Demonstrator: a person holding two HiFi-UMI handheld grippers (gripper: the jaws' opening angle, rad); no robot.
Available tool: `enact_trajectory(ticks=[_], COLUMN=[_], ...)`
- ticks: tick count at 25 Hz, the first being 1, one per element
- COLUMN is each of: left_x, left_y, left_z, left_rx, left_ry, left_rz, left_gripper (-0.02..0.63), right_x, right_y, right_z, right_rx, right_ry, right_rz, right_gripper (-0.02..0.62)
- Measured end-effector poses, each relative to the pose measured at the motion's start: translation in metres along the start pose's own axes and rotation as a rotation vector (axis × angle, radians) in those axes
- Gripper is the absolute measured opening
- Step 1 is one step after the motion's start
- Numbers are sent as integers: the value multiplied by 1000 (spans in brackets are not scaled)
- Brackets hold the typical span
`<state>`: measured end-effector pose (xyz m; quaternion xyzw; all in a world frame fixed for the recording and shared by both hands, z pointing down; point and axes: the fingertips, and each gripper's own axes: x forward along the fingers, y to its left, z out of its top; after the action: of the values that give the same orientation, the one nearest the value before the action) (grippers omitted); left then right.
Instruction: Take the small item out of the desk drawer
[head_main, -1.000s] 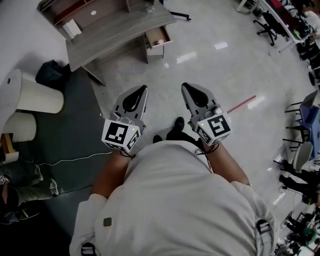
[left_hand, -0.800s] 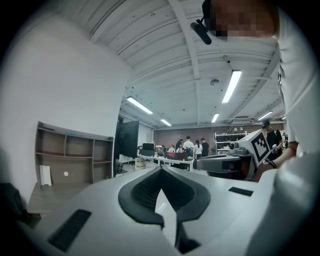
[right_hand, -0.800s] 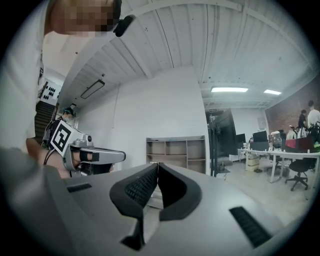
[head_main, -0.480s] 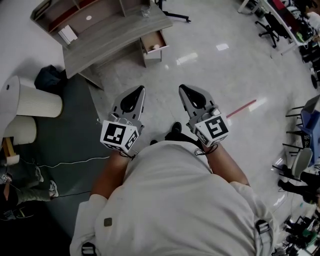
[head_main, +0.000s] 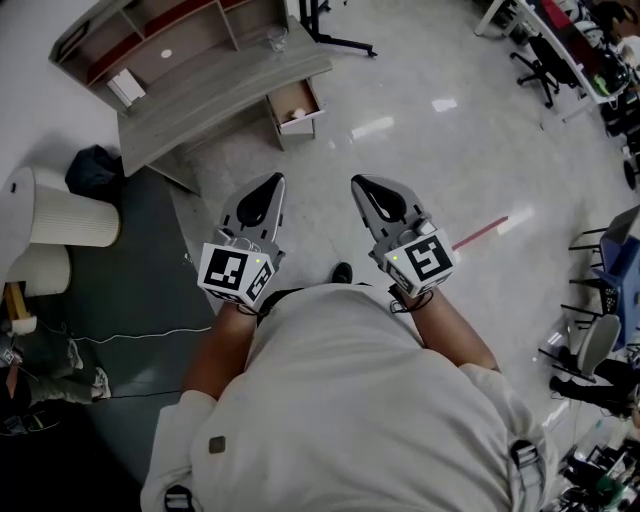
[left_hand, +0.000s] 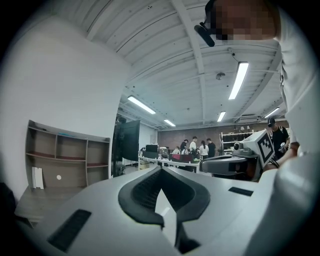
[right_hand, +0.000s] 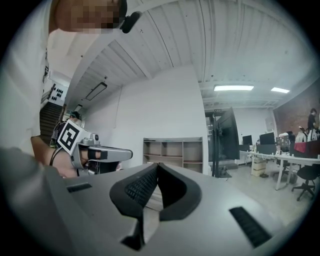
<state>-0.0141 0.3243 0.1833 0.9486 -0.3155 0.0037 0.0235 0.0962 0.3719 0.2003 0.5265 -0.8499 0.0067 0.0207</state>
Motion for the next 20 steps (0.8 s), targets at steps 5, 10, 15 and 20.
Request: enact_trajectory(ticks=[5, 10, 15, 20], left_x=[21, 38, 55, 74], left_y=[-4, -1, 6, 12], left_z=[2, 0, -10, -13], left_rx=[-19, -22, -37, -50], left_ry=[-4, 6, 24, 30], left_rz=[15, 12, -1, -22], left_gripper=[12, 12, 12, 12], right_x=[-1, 4, 12, 22], right_y=[-19, -34, -50, -65], right_z=[-1, -4, -10, -10], right_rx=[0, 13, 32, 37], right_ry=[2, 5, 16, 42], right_rz=[16, 19, -3, -22], right_gripper=[20, 21, 21, 20])
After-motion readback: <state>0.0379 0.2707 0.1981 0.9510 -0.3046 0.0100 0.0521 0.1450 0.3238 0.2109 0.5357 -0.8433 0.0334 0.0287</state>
